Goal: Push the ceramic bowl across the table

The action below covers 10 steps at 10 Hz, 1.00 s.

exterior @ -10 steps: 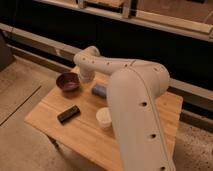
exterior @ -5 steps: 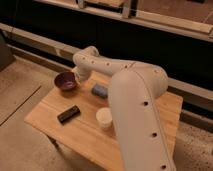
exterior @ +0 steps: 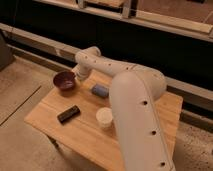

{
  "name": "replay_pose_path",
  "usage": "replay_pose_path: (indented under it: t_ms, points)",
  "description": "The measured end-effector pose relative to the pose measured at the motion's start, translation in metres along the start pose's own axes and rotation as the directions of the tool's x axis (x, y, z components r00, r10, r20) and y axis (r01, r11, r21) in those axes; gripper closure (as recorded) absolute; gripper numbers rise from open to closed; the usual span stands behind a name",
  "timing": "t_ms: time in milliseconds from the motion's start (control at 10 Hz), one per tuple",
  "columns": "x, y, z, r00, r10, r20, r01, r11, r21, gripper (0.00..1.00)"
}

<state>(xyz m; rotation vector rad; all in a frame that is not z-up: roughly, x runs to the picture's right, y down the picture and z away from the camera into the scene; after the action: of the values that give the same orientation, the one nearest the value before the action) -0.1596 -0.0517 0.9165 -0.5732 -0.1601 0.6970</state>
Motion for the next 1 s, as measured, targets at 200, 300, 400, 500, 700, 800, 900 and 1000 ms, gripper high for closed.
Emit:
replay_pose_path:
  t_ms: [200, 300, 400, 500, 700, 800, 900, 1000]
  points:
    - [-0.012, -0.005, -0.003, 0.998, -0.070, -0.006, 0.070, 0.998, -0.004, 1.00]
    - [-0.016, -0.006, -0.004, 0.996, -0.086, -0.006, 0.086, 0.996, -0.015, 1.00]
    - [-0.018, -0.008, -0.005, 0.996, -0.093, -0.004, 0.093, 0.995, -0.024, 1.00]
    - [-0.018, -0.010, -0.008, 0.996, -0.093, 0.011, 0.093, 0.994, -0.048, 1.00]
    - [-0.015, -0.016, -0.014, 0.996, -0.080, 0.045, 0.084, 0.992, -0.095, 1.00]
    - [-0.013, -0.020, -0.015, 0.996, -0.074, 0.053, 0.079, 0.991, -0.105, 1.00]
    - [-0.007, -0.030, -0.016, 0.997, -0.065, 0.041, 0.068, 0.994, -0.091, 1.00]
    - [-0.001, -0.041, -0.018, 0.999, -0.045, 0.016, 0.046, 0.997, -0.060, 1.00]
